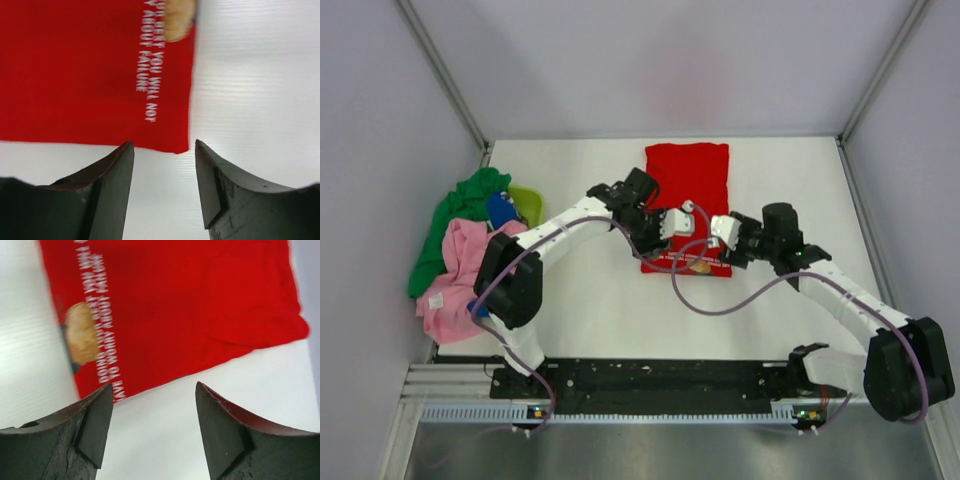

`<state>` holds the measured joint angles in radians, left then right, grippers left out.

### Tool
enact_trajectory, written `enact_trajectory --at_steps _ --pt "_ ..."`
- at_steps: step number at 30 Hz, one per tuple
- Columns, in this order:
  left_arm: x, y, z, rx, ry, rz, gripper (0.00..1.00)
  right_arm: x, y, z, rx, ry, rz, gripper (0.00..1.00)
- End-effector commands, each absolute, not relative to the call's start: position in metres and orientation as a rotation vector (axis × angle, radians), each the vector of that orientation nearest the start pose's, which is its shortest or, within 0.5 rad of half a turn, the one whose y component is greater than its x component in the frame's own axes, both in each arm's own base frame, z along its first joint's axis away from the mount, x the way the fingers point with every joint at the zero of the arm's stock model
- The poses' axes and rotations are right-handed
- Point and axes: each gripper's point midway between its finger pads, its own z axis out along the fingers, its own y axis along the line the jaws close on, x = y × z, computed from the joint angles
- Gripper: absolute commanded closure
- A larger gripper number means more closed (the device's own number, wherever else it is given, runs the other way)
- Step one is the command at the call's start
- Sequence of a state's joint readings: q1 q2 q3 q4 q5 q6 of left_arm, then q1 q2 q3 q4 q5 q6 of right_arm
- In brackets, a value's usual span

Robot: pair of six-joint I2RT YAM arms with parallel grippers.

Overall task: Fold and stack the t-shirts
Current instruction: Fold the folded rectangular tshirt in 1/3 of the way

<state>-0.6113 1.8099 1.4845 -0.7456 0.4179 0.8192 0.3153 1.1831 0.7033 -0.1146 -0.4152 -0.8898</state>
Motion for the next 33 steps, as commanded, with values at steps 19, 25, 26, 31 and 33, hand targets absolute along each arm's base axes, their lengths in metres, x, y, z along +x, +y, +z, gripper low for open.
enact_trajectory --at_steps 19,25,26,31,33 --pt "0.243 -0.289 0.095 2.006 1.685 -0.806 0.28 0.243 0.155 0.093 -1.705 1.497 0.159 0.01" --pt "0.247 -0.292 0.092 1.966 1.62 -0.78 0.25 0.245 0.161 0.09 -1.709 1.474 0.183 0.01" --pt "0.247 -0.292 0.088 1.974 1.618 -0.781 0.24 0.242 0.161 0.085 -1.726 1.479 0.198 0.01" --pt "0.251 -0.296 0.071 2.026 1.621 -0.744 0.02 0.243 0.165 0.072 -1.769 1.485 0.216 0.05" --pt "0.26 -0.294 0.06 2.04 1.651 -0.681 0.05 0.248 0.165 0.07 -1.784 1.492 0.205 0.08"
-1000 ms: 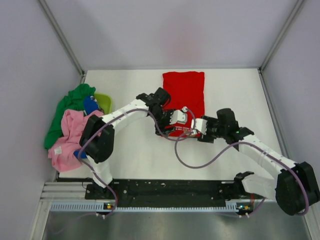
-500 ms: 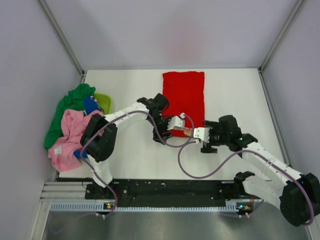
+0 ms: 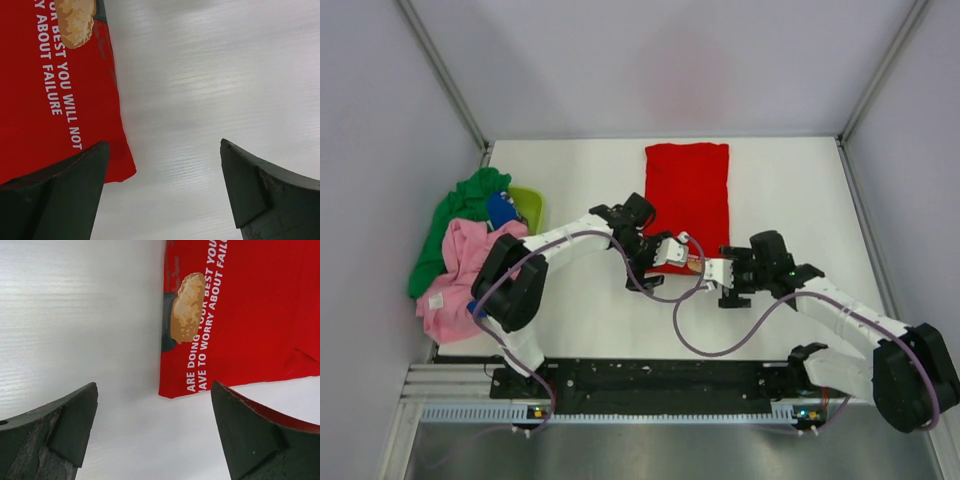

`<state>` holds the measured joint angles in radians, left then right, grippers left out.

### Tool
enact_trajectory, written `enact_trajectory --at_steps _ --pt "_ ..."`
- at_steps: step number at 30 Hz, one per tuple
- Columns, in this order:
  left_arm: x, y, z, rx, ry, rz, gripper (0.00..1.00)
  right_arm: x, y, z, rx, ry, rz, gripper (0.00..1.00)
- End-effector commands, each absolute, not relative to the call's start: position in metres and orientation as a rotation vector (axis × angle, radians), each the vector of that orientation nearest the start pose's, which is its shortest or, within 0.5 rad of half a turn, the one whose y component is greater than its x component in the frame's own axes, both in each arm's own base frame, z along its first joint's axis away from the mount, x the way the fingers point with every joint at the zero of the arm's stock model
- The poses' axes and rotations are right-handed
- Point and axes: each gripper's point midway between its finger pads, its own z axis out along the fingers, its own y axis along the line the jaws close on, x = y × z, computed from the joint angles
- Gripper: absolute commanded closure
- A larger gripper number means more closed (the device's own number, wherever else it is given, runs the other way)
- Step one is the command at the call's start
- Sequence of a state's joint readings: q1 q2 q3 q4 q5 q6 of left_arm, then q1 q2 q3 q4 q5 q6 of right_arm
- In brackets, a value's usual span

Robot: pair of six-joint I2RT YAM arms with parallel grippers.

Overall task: Fold and stack the t-shirts
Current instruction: Fold the folded rectangular tshirt in 1/3 of the way, then grab one side of the 2/3 rectangular tshirt with both arms

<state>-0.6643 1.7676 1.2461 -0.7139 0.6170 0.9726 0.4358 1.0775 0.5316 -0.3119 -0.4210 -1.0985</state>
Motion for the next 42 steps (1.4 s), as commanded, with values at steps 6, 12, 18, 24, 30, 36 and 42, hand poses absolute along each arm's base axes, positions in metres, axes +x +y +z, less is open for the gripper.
enact_trajectory --at_steps 6,12,18,24,30,36,42 --pt "0.267 -0.28 0.037 -2.611 -2.255 0.743 0.27 0.263 0.167 0.058 -1.821 1.49 0.161 0.12" --pt "0.283 -0.277 0.03 -2.556 -2.347 0.617 0.37 0.287 0.161 0.046 -1.831 1.539 0.067 0.17" --pt "0.277 -0.272 0.025 -2.511 -2.324 0.612 0.53 0.292 0.148 0.024 -1.87 1.628 0.012 0.37" --pt "0.285 -0.273 0.03 -2.5 -2.363 0.578 1.0 0.287 0.138 0.019 -1.909 1.652 -0.019 0.72" --pt "0.277 -0.27 0.049 -2.486 -2.398 0.615 1.0 0.276 0.14 0.041 -1.922 1.616 -0.001 1.0" --pt "0.251 -0.26 0.087 -2.459 -2.404 0.708 1.0 0.244 0.149 0.076 -1.965 1.519 0.022 1.0" --pt "0.208 -0.247 0.113 -2.436 -2.346 0.853 1.0 0.199 0.154 0.107 -1.975 1.421 0.122 1.0"
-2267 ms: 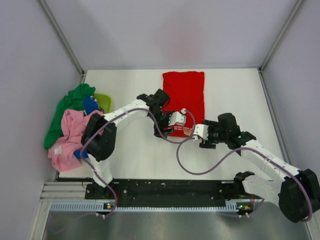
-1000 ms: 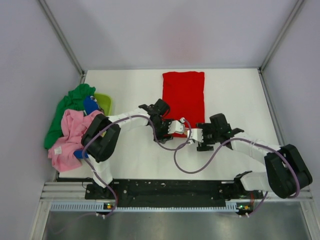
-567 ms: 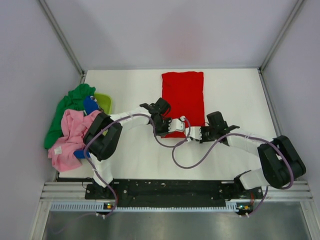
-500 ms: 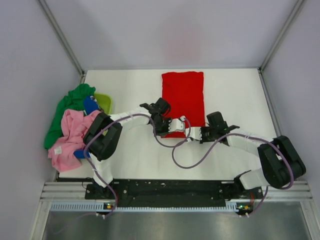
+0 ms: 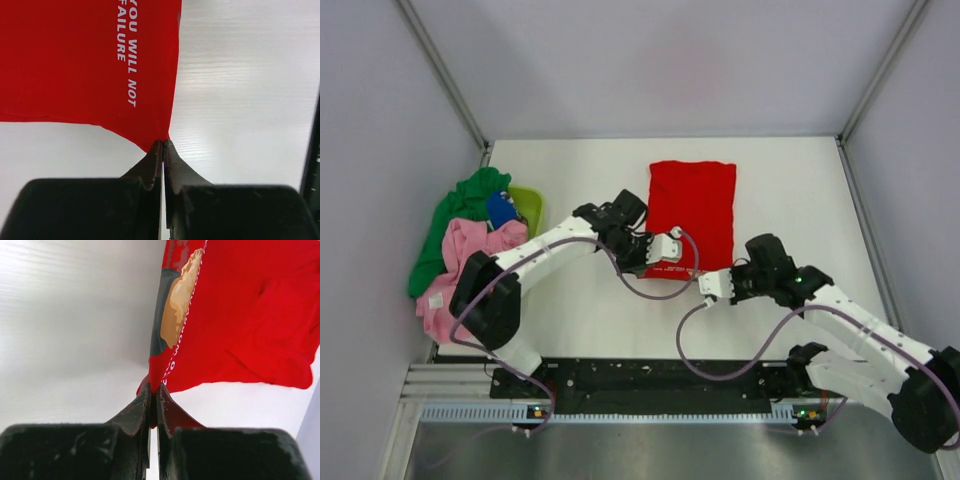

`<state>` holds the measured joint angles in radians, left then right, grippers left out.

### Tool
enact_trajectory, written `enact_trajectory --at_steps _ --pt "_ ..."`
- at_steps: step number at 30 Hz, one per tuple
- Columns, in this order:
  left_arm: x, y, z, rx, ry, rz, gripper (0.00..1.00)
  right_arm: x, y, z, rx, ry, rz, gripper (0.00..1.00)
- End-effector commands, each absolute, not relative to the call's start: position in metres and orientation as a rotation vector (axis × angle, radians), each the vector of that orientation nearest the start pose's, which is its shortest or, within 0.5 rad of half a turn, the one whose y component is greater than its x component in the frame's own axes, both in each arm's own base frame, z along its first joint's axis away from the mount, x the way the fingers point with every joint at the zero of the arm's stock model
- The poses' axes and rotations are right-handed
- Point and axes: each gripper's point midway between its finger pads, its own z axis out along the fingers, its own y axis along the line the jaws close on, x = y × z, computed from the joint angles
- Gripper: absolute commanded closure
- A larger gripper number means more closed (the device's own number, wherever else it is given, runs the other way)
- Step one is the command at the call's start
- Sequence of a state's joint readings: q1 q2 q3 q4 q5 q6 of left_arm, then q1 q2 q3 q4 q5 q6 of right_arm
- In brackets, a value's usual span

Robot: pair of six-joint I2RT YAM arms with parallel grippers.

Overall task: Fold and stack the t-shirts
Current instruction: Grab one side of the 2/3 rectangular tshirt with both arms, then fold the long partially folded tshirt into a neat square

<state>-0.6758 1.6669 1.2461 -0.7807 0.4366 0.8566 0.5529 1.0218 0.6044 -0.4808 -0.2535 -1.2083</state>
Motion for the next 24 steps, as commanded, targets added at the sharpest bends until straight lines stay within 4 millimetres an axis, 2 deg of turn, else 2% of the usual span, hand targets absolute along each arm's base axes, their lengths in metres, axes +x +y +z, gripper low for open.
enact_trajectory --at_steps 1,6,9,12,15,17,19,21,24 --pt "0.201 -0.244 0.118 -2.418 -2.337 0.883 1.0 0.191 0.154 0.11 -1.993 1.413 0.139 1.0" --pt "0.168 -0.231 0.158 -2.43 -2.314 0.983 1.0 0.149 0.15 0.132 -2.099 1.409 0.233 1.0" --pt "0.145 -0.221 0.173 -2.425 -2.28 1.037 1.0 0.129 0.152 0.149 -2.13 1.393 0.308 1.0" --pt "0.126 -0.214 0.183 -2.409 -2.267 1.088 1.0 0.114 0.162 0.175 -2.107 1.355 0.396 1.0" --pt "0.121 -0.212 0.2 -2.424 -2.318 1.113 1.0 0.107 0.173 0.204 -2.054 1.3 0.472 1.0" --pt "0.125 -0.212 0.215 -2.452 -2.367 1.098 1.0 0.108 0.178 0.219 -2.03 1.281 0.482 1.0" --pt "0.139 -0.213 0.227 -2.462 -2.47 1.036 1.0 0.115 0.179 0.224 -2.012 1.307 0.46 1.0" --pt "0.163 -0.215 0.236 -2.428 -2.644 0.915 1.0 0.126 0.18 0.225 -1.992 1.359 0.442 1.0" --pt "0.203 -0.214 0.232 -2.369 -2.847 0.702 1.0 0.153 0.18 0.222 -1.932 1.467 0.434 1.0"
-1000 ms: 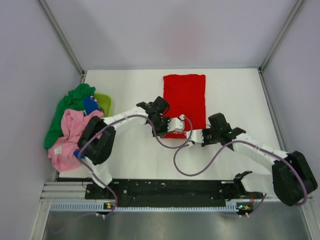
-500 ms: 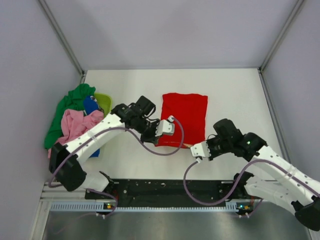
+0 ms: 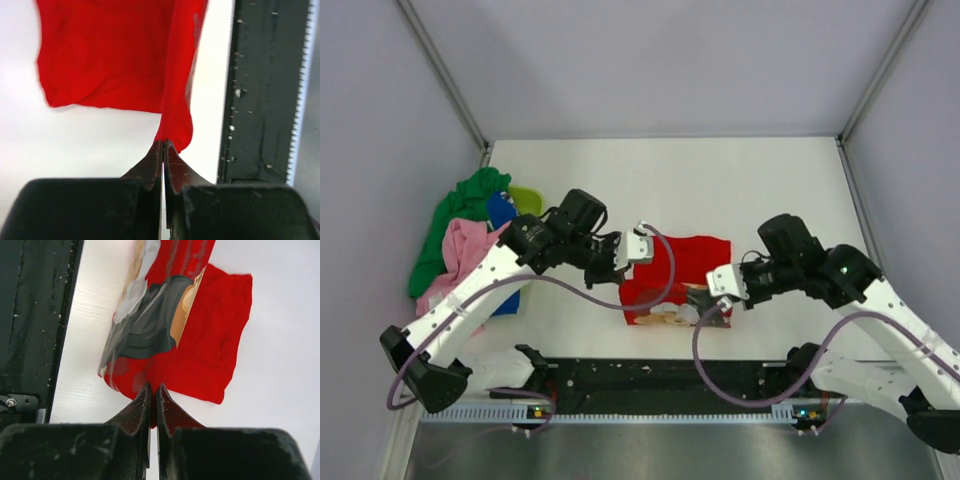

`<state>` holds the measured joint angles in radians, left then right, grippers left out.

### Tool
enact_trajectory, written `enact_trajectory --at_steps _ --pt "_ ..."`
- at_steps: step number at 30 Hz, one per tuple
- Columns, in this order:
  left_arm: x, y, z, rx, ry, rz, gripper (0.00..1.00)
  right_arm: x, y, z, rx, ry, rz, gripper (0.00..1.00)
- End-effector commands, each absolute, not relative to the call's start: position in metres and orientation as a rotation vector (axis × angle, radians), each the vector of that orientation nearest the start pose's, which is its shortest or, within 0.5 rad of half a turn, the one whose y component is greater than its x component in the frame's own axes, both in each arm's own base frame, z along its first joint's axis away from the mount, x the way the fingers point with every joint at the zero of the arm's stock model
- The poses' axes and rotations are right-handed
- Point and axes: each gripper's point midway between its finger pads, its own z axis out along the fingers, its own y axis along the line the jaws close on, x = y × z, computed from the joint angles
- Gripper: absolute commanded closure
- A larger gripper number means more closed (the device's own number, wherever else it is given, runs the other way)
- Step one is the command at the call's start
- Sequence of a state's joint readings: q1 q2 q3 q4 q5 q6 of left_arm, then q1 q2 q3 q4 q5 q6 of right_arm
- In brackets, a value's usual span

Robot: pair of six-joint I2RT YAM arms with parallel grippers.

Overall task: Fold and stack the t-shirts
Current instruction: Fold the long partially folded tshirt into a neat square

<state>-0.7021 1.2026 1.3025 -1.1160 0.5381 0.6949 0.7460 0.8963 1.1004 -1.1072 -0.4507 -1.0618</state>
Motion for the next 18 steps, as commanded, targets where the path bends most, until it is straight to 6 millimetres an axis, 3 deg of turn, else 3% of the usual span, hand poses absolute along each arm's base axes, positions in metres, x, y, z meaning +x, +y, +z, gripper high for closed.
enact_trajectory --at_steps 1,7,9,12,18 --pt "0.214 -0.216 0.229 1.561 1.916 -0.444 1.0 0.163 0.18 0.222 -1.901 1.482 0.424 1.0" --pt "0.284 -0.216 0.218 1.397 2.078 -0.433 1.0 0.23 0.179 0.225 -1.699 1.599 0.395 1.0" --pt "0.309 -0.215 0.218 1.357 2.09 -0.42 1.0 0.25 0.172 0.217 -1.662 1.676 0.371 1.0" --pt "0.331 -0.223 0.216 1.365 2.085 -0.433 1.0 0.274 0.162 0.197 -1.63 1.789 0.346 1.0" --pt "0.364 -0.242 0.188 1.384 2.118 -0.447 1.0 0.316 0.147 0.171 -1.504 1.928 0.365 1.0"
